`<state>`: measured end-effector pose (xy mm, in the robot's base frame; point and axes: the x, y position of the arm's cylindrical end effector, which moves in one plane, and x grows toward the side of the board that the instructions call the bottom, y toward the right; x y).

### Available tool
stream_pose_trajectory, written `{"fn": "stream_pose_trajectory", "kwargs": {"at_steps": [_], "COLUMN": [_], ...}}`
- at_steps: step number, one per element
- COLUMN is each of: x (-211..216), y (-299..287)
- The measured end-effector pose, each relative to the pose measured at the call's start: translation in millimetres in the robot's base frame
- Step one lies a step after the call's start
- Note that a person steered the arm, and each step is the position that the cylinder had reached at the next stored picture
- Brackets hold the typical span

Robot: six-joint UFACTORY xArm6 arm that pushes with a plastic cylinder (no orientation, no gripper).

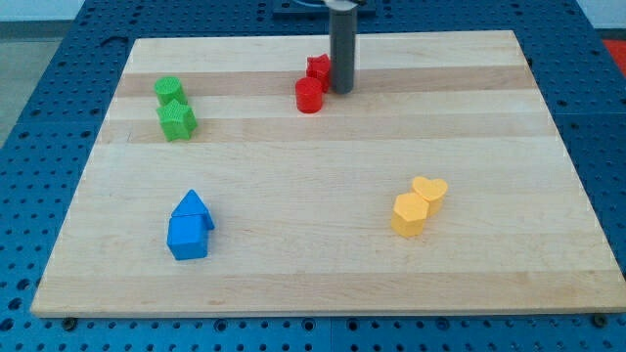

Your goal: Move the red blocks to the right of the green blocks

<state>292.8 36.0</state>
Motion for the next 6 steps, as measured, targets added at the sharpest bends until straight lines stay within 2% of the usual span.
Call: {"fn": "stream_pose_trajectory", "kwargs": {"at_steps": [1,2,3,4,6], "x": [-40,-55,-36,1,14], "y": [12,-7,-53,-68,-70]}}
